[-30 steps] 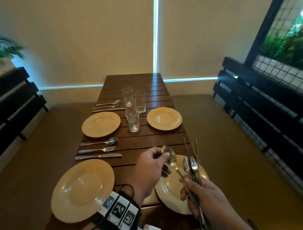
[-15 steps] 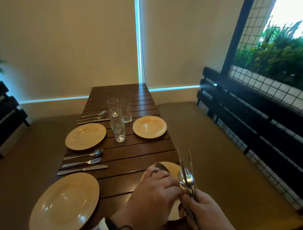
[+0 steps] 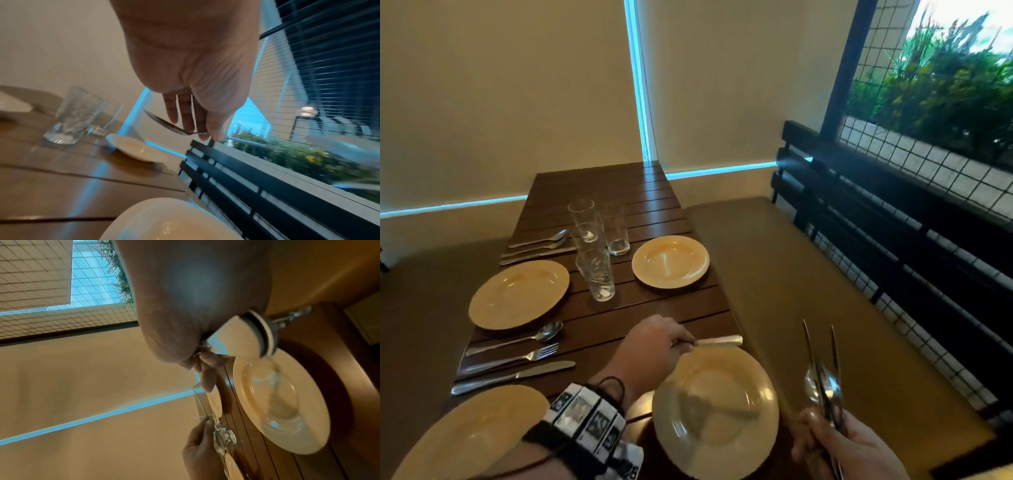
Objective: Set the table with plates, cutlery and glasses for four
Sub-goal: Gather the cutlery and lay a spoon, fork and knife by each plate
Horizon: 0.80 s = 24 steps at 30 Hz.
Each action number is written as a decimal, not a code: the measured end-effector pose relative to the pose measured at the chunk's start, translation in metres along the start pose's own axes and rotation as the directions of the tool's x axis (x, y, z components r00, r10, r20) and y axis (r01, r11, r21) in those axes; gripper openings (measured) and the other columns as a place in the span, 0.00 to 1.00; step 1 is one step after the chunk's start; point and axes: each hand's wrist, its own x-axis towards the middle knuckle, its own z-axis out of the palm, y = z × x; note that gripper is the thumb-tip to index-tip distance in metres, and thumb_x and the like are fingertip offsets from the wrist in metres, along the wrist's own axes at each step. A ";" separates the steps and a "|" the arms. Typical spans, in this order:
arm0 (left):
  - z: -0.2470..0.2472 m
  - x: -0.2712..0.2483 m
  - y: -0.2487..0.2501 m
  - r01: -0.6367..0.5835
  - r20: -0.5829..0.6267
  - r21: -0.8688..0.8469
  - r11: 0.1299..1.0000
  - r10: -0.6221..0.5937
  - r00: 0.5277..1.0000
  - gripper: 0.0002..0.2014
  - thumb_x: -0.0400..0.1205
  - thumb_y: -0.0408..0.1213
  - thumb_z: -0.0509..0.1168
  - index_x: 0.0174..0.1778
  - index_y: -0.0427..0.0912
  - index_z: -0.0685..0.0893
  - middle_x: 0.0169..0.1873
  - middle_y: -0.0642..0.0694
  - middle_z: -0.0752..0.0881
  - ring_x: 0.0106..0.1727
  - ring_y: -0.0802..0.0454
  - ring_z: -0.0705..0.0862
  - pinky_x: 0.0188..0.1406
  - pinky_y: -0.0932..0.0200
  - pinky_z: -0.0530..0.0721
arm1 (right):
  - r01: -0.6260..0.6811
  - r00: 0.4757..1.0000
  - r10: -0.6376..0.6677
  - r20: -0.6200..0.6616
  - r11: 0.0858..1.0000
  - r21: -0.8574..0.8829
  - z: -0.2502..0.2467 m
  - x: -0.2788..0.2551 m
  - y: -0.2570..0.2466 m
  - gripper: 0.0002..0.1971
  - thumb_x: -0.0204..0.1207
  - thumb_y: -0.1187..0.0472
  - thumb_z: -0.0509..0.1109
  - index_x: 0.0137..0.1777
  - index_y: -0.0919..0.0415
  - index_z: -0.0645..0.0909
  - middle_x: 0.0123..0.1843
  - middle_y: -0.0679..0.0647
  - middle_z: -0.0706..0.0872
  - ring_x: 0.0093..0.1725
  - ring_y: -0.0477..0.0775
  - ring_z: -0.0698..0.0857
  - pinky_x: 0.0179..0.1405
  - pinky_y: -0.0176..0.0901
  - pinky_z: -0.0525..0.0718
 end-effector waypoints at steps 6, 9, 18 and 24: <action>0.049 0.065 -0.042 0.280 0.122 0.069 0.957 -0.287 0.950 0.08 0.83 0.45 0.70 0.53 0.53 0.94 0.51 0.53 0.93 0.57 0.50 0.88 0.58 0.54 0.85 | -0.101 0.992 0.090 -0.091 0.987 -0.127 -0.004 0.025 -0.007 0.10 0.77 0.61 0.69 0.55 0.65 0.82 0.37 0.72 0.91 0.32 0.61 0.90 0.34 0.42 0.85; 0.070 0.081 -0.057 0.305 0.211 0.108 0.946 -0.322 0.923 0.08 0.83 0.45 0.68 0.50 0.54 0.93 0.48 0.53 0.93 0.53 0.49 0.89 0.54 0.54 0.86 | -0.136 0.989 0.125 -0.081 0.979 -0.150 0.001 0.034 -0.018 0.21 0.73 0.53 0.74 0.59 0.69 0.81 0.37 0.70 0.92 0.31 0.61 0.88 0.28 0.39 0.85; 0.093 0.104 -0.076 0.193 0.314 0.156 0.969 -0.234 0.920 0.12 0.86 0.48 0.66 0.55 0.53 0.95 0.51 0.50 0.90 0.55 0.47 0.87 0.54 0.52 0.86 | -0.213 0.972 0.203 -0.122 0.973 -0.083 0.025 0.054 -0.056 0.30 0.62 0.47 0.80 0.58 0.67 0.81 0.36 0.71 0.90 0.29 0.61 0.88 0.29 0.41 0.86; 0.093 0.103 -0.072 0.156 0.347 0.189 0.970 -0.214 0.913 0.12 0.84 0.48 0.66 0.52 0.53 0.95 0.42 0.50 0.89 0.49 0.48 0.87 0.40 0.56 0.76 | -0.260 0.956 0.257 -0.140 0.965 -0.009 0.037 0.056 -0.066 0.41 0.55 0.40 0.82 0.61 0.71 0.80 0.39 0.74 0.90 0.30 0.62 0.82 0.31 0.48 0.83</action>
